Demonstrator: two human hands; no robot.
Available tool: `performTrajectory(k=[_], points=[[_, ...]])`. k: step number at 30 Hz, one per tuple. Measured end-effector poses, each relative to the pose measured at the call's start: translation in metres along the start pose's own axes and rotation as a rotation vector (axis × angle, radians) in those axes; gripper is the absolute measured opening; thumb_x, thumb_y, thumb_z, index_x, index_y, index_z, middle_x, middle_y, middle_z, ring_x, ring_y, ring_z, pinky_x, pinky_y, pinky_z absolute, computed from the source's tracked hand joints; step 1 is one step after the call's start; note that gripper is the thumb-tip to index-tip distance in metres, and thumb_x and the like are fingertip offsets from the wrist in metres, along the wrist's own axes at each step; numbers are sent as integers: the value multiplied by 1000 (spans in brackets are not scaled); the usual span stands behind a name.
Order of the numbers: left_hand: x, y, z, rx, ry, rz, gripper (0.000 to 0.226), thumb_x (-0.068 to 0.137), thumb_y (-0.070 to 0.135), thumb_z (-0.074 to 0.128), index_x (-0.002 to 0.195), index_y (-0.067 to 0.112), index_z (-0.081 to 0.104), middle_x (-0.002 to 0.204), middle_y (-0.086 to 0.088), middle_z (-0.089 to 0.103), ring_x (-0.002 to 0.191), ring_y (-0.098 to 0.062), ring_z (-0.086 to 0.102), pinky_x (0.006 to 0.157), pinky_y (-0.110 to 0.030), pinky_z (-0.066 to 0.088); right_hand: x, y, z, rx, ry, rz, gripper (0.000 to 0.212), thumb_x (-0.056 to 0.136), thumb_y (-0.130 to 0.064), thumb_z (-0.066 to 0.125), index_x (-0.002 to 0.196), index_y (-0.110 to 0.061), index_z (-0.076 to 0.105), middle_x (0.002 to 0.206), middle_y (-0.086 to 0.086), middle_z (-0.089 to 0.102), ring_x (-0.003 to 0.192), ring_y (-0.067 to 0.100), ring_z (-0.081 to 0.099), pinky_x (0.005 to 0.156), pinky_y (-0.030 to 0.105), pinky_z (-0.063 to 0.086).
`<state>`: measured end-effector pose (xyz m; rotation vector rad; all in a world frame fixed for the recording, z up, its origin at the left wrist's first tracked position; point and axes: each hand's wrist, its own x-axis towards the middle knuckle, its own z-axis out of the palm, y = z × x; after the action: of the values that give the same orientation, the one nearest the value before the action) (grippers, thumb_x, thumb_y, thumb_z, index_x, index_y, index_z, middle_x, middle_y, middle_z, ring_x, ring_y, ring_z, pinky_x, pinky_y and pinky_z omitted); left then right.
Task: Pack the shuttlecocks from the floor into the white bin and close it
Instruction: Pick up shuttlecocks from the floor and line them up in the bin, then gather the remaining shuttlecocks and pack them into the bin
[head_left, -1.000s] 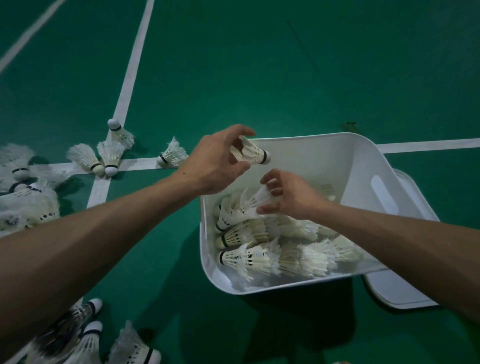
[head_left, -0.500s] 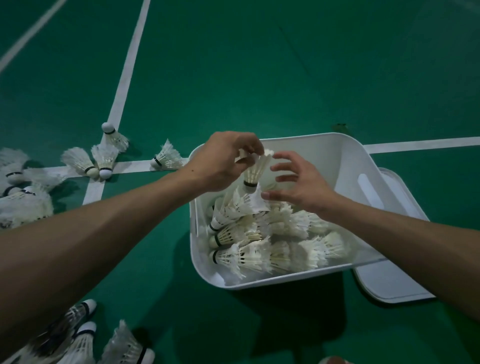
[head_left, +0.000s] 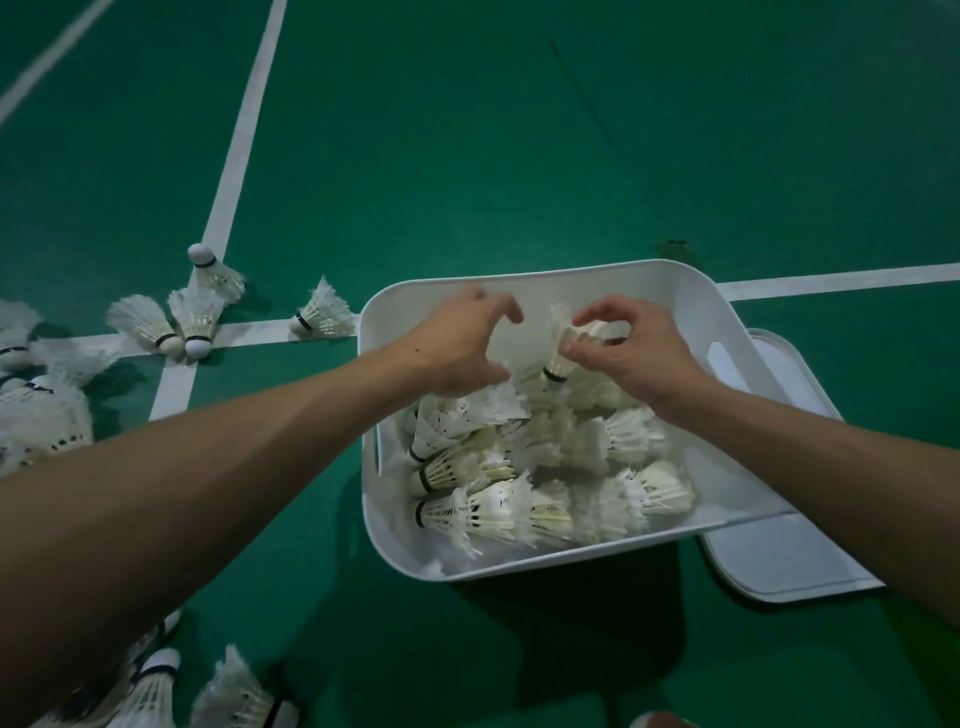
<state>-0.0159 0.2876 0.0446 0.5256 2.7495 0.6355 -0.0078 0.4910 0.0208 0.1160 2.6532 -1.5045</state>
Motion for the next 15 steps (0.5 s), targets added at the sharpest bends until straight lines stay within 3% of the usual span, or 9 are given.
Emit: performTrajectory(k=[3, 6, 9, 15], points=[[-1, -10, 13, 138, -253, -80, 82, 76, 26, 78, 142, 30, 29, 136, -6, 39, 108, -24, 50, 90, -31, 44, -1, 11, 10, -48, 2, 75, 22, 73, -28, 81, 90, -26, 67, 102, -8, 57, 88, 26, 67, 82, 46, 57], [1, -18, 19, 171, -274, -73, 83, 75, 20, 79, 142, 28, 30, 135, -5, 43, 101, -19, 48, 80, -25, 38, -3, 11, 27, 34, -69, 182, 17, 78, -19, 78, 88, -19, 65, 93, 4, 63, 80, 27, 69, 75, 46, 59], [4, -20, 22, 177, -257, -48, 80, 75, 15, 78, 141, 26, 33, 134, -6, 47, 111, -22, 49, 82, -25, 36, -5, 5, 40, 145, -190, 299, 13, 82, -12, 73, 90, -10, 63, 97, 19, 68, 84, 27, 69, 82, 42, 58], [8, -21, 27, 217, -284, 64, 78, 79, 17, 74, 140, 35, 28, 128, -10, 48, 97, -19, 46, 79, -31, 40, -11, 1, 41, -293, -244, 104, 4, 84, -24, 71, 85, -20, 72, 84, -3, 68, 71, 10, 61, 58, 24, 43]])
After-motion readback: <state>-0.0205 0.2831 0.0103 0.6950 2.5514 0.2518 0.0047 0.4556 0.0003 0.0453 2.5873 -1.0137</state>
